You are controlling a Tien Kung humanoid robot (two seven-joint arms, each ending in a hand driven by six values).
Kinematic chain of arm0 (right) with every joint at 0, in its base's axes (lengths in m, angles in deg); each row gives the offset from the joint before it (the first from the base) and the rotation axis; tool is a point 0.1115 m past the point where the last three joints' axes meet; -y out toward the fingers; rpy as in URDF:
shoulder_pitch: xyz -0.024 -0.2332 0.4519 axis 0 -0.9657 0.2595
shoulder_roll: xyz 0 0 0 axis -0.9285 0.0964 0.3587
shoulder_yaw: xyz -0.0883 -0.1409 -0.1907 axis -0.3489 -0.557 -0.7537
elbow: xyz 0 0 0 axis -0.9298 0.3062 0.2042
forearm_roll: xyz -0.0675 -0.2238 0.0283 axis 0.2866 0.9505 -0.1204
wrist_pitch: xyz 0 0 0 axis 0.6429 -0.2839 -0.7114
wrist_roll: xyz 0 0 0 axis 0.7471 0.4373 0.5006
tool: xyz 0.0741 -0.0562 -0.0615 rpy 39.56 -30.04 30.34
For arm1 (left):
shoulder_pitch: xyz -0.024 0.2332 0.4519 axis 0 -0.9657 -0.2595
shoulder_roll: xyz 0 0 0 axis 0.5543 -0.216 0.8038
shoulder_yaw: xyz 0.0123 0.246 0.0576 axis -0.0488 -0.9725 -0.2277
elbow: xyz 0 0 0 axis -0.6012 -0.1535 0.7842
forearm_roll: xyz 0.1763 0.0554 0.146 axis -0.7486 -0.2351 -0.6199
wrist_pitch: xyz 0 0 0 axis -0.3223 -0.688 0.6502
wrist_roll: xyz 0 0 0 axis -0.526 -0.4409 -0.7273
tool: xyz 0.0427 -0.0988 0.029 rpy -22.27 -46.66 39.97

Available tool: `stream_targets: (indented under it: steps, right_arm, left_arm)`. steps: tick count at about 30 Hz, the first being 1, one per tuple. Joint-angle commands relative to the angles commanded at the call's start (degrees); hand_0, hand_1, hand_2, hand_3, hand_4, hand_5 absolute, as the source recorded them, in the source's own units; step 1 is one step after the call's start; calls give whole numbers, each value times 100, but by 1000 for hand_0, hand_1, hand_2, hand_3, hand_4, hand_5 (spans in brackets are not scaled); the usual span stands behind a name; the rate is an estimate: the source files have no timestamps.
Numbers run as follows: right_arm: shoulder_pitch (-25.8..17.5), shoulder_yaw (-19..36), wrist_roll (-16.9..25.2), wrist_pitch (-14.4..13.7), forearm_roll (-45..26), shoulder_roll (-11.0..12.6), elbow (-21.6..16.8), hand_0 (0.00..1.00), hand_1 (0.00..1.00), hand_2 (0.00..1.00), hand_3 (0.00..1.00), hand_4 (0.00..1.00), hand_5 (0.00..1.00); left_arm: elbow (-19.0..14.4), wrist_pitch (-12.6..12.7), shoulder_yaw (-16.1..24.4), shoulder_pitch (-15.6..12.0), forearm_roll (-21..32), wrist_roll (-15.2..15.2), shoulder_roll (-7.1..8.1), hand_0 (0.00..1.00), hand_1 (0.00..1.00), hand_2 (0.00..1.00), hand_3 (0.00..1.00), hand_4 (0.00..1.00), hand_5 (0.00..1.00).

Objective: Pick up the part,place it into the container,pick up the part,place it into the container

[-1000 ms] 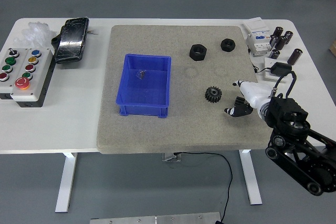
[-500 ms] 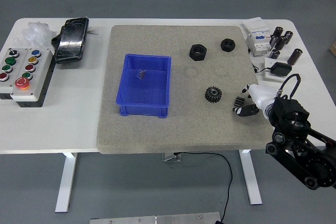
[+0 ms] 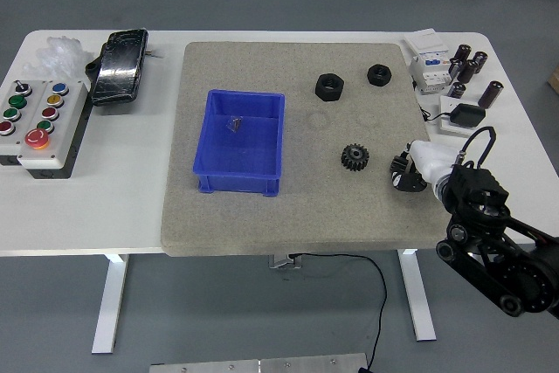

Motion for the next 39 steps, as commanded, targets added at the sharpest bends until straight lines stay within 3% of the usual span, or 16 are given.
stream_targets:
  steps: [7,11,15,21,22,27,28,29,33,34,39]
  right_arm:
    - [186,-127,0,-169,106,-41,-18,194,392,441,577,426,291]
    - [586,-436,0,-330,216,-203,-106,188,396,441,576,429,296]
    - [1048,-879,0,-651,327,-553,-138,188,396,441,576,429,296]
    - [1634,-1617,0,-1357,605,-1230,109,196,412,464,602,427,296]
    - [1670,-1735,0,-1448,632,-1328,158,295,556,647,684,589,415]
    - [1695,-2116,0,-1633,714,-1625,291,295,556,647,684,589,415]
    - [1695,-2181,0,-1667,705,-1672,310,301,603,717,726,640,444]
    - [1696,-2237,0,-1697,692,-1707,323,301,603,717,726,640,444]
    - [1708,-2425,0,-1753,641,-1797,345,301,603,717,726,640,444]
    - [1710,-2448,0,-1748,637,-1811,344,308,645,757,844,733,484]
    - [1713,-2432,0,-1761,735,-1845,315,308,645,757,844,733,484]
  left_arm:
    - [0,16,-41,5,49,34,-15,713,708,719,839,790,535]
    - [0,25,-12,-4,28,8,-25,711,707,719,838,789,536]
    - [0,26,4,4,5,-20,-38,711,707,719,838,789,536]
    - [0,24,-79,32,72,-29,-74,711,706,719,838,788,536]
    - [0,26,-89,34,83,-32,-82,710,707,719,838,787,536]
    - [0,99,165,36,-139,-86,-144,710,707,719,838,787,536]
    - [0,118,223,23,-189,-103,-150,706,700,715,831,788,540]
    - [0,131,263,11,-221,-118,-152,706,700,715,831,788,540]
    - [0,164,341,-12,-311,-163,-151,706,700,715,831,788,540]
    - [0,164,347,-12,-344,-167,-150,703,697,702,826,789,539]
    - [0,195,361,-8,-440,-115,-175,703,697,702,826,789,539]
